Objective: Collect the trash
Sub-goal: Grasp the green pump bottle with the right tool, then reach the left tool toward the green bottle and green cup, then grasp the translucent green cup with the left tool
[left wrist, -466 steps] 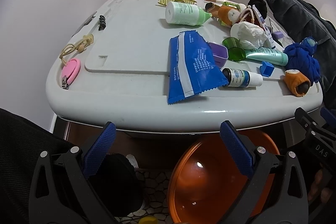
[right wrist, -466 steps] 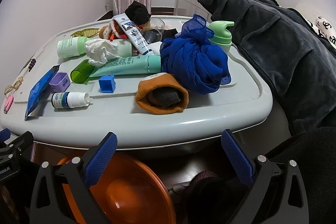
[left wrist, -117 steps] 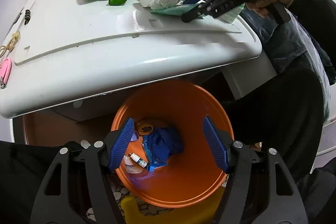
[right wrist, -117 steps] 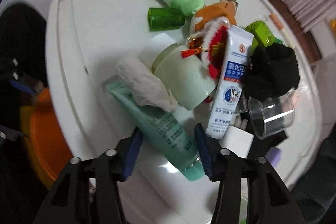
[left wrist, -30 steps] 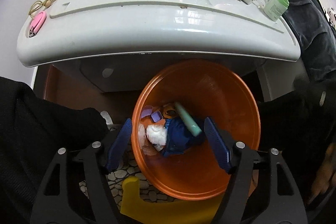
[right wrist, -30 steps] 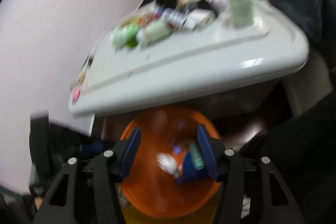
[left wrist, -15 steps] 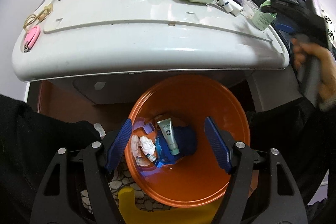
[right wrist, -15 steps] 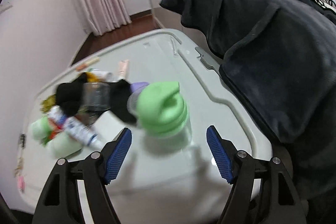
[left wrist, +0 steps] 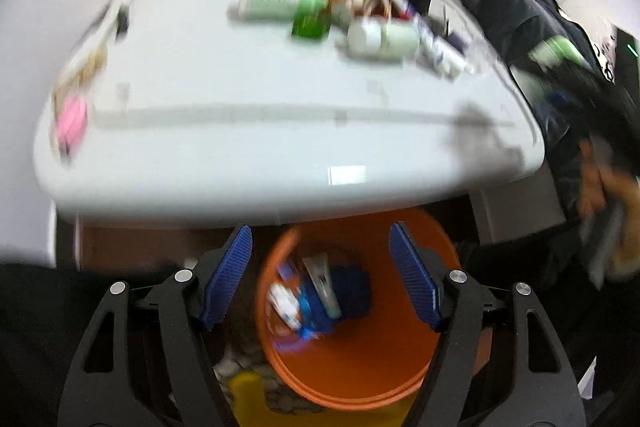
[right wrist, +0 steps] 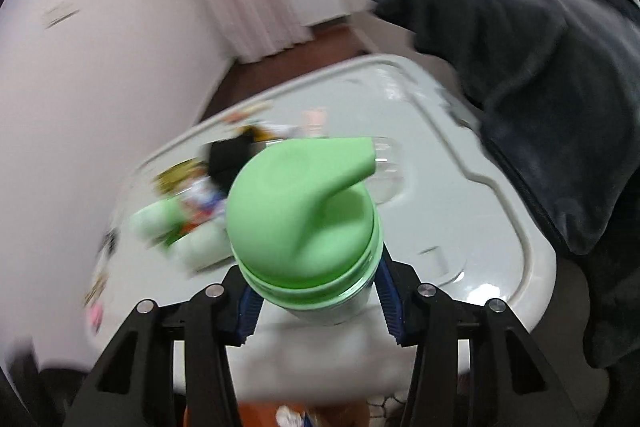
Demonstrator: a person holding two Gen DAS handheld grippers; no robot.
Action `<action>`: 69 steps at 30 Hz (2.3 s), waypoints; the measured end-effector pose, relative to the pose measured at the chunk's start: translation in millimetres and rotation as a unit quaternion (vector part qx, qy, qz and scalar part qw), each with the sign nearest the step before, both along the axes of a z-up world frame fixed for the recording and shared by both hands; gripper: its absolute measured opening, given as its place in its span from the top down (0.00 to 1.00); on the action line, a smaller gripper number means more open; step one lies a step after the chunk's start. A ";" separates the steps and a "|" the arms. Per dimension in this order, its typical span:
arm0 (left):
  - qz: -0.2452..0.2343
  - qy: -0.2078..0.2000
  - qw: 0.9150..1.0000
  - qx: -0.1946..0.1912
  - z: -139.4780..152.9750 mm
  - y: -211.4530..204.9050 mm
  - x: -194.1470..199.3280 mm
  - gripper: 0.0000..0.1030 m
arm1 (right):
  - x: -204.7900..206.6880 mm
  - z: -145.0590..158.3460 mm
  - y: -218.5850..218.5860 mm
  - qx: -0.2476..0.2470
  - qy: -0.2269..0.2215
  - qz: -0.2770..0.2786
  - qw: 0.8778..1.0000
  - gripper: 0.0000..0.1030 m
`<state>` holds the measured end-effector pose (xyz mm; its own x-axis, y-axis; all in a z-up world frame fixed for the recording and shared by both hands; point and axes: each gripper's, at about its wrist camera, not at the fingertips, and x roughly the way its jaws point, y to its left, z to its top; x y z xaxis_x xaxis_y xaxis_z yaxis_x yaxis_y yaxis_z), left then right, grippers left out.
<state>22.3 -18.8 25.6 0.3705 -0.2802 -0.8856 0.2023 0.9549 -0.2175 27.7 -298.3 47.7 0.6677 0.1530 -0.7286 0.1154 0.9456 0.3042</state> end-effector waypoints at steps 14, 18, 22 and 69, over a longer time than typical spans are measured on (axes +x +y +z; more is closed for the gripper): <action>-0.255 -0.072 0.933 0.244 -15.1 -17.3 181.3 0.32 | 4.7 -9.0 17.9 0.003 -0.004 0.045 0.999 0.52; -0.313 -0.061 0.921 0.223 -22.5 -28.5 206.4 0.32 | 12.5 -16.3 17.7 0.011 0.009 0.042 0.999 0.52; -0.344 -0.040 0.916 0.203 -38.0 -37.0 228.3 0.30 | 18.6 -18.9 17.0 0.016 0.015 0.039 0.999 0.52; -0.315 -0.056 0.873 0.368 -54.1 -82.6 234.9 1.00 | 21.7 -25.3 42.2 0.046 0.030 0.080 0.995 0.52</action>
<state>257.2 -101.4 -28.5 0.4443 0.1701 -0.8796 0.7184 0.5189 0.4633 49.3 -256.1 22.4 0.5853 0.3226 -0.7439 -0.0145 0.9215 0.3882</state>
